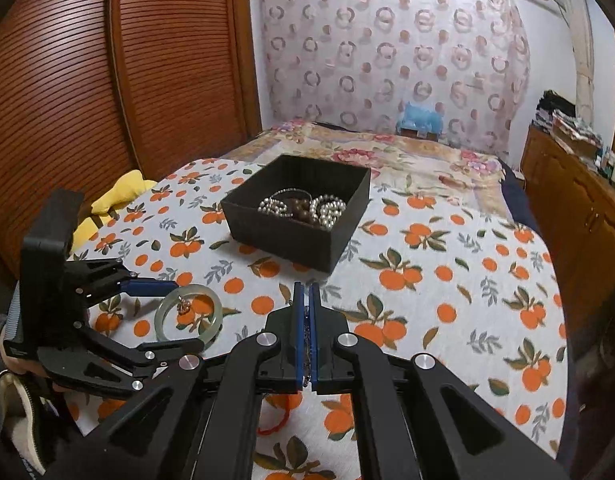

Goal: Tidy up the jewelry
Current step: 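Carry the grasped hairpins toward the black box with the right tool, then release the hairpins into the black box while the left tool drops the jade bangle in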

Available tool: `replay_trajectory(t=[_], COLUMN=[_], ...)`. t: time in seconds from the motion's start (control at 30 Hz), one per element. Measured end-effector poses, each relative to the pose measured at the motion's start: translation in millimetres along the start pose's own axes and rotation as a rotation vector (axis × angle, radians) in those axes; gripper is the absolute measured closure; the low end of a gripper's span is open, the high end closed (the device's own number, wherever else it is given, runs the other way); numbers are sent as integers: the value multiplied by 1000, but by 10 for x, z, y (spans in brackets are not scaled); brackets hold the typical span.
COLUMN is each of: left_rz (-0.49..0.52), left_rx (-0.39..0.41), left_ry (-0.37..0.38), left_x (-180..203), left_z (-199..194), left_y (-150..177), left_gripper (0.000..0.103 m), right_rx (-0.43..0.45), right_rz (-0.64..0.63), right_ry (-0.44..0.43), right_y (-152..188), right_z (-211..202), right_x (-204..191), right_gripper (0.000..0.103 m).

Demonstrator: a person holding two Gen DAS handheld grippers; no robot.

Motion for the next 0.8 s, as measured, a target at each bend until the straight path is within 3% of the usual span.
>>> replay_trajectory(t=[0.47, 0.8], left_rz=[-23, -25], left_rx=[139, 176], left_ry=[-32, -56], left_x=[-243, -408], left_z=[-328, -382], left_y=[-547, -843], left_gripper=[34, 34], right_rx=[79, 90], right_rz=[-109, -93], right_ry=[37, 74], right_y=[-817, -1379], right_z=[-1, 498], right_x=[-65, 67], right_gripper=[100, 100])
Point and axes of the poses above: each gripper's, at about its wrist camera, not at the fingertips, and z roughly the way its jaws point, x to its right, y to its underside, the point moved 8 cm from there along z, roughly the way its jaws point
